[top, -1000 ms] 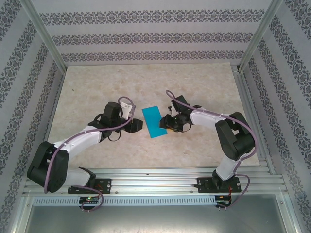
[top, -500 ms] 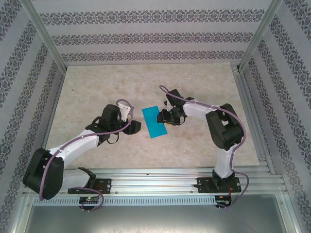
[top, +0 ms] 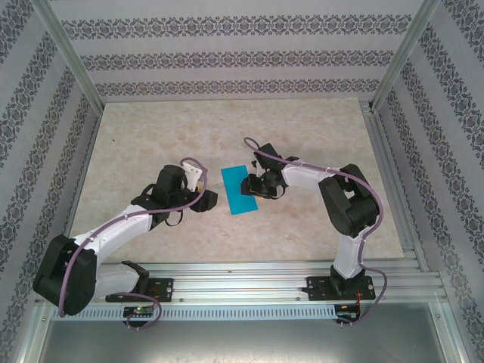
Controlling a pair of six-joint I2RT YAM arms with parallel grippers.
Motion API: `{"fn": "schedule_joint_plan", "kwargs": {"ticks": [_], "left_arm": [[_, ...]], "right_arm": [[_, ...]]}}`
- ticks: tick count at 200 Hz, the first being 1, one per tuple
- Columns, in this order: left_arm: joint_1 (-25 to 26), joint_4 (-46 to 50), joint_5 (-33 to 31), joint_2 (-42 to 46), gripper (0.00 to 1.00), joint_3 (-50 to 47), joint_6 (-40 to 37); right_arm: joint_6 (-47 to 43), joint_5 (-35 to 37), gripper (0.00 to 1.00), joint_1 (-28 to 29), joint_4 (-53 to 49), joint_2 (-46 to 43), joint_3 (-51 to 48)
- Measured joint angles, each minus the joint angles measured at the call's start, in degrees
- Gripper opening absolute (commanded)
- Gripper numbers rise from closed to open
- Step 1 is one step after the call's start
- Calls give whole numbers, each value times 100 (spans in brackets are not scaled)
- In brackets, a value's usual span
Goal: Fold a paper plane with a square sheet of paper (fold left side to right side)
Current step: Rotate the square sheet of paper at the center of the table, then move the square sheet of paper to the center of the table.
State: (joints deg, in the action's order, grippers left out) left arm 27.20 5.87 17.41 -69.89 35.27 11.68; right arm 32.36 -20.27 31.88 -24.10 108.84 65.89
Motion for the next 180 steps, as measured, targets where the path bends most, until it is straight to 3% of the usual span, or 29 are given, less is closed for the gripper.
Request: {"fn": "schedule_joint_plan", "kwargs": {"ticks": [55,123,180], "left_arm": [[275,-4,-17,-90,67,-20,-293],[988,101,-348,-1034,64,192,-785],[1097,87,-387,-1550,61,306,-874]], "right_arm": [[345,-404,48,76,210,-28,-129],[258,-372,49,-120,9,-61,-92],[-234,-74,54,-448,-278,315,1093]]}}
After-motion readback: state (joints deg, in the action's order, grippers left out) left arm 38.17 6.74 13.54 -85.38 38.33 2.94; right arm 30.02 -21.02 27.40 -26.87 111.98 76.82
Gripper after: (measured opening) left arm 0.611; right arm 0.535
